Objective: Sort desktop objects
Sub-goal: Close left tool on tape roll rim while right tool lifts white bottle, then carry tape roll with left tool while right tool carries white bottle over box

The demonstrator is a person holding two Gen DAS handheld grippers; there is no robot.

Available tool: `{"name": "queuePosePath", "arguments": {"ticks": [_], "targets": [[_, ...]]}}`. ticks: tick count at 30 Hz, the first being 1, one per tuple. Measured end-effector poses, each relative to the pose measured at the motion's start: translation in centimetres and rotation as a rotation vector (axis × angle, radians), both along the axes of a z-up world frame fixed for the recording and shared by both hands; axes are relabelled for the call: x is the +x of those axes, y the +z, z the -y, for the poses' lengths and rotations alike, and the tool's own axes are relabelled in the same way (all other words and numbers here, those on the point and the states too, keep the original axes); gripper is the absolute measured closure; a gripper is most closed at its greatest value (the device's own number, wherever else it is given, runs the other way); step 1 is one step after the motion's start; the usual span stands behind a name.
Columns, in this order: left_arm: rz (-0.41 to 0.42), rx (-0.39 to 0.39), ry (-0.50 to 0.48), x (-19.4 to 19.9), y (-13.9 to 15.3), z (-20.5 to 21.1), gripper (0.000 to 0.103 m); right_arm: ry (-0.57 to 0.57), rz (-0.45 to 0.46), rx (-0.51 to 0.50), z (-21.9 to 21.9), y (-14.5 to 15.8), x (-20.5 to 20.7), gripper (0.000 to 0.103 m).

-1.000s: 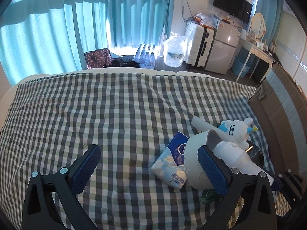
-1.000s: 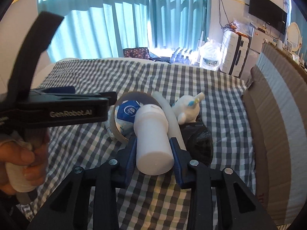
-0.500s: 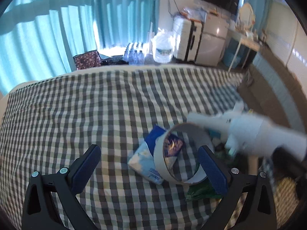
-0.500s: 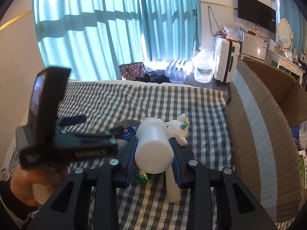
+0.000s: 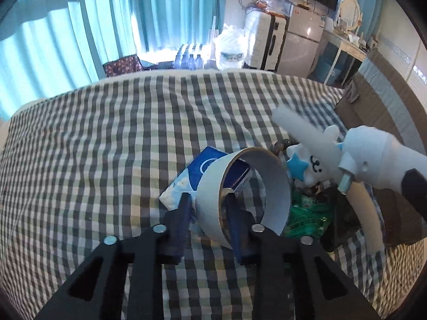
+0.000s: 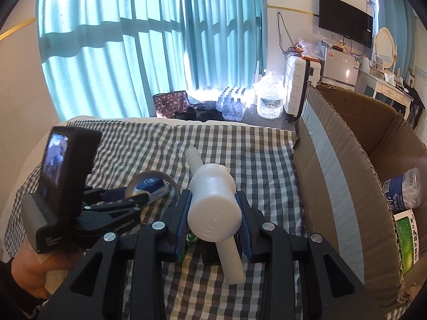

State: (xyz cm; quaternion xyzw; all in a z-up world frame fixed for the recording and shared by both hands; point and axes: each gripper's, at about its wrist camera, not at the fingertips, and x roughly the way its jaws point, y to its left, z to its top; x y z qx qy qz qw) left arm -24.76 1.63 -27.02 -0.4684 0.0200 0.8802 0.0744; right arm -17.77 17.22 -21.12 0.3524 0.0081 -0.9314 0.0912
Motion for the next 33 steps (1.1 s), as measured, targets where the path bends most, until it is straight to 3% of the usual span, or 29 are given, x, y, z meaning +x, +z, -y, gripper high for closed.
{"name": "queuePosePath", "arguments": {"ticks": [6, 8, 33], "targets": [[-0.019, 0.023, -0.003, 0.5, 1.1, 0.8, 0.087, 0.001, 0.004, -0.002, -0.3, 0.1, 0.0, 0.071], [-0.023, 0.027, -0.001, 1.0, 1.3, 1.4, 0.098, 0.001, 0.005, -0.006, -0.2, 0.1, 0.2, 0.071], [-0.285, 0.091, 0.049, 5.3, 12.3, 4.2, 0.098, 0.007, -0.131, 0.015, 1.1, 4.9, 3.6, 0.071]]}}
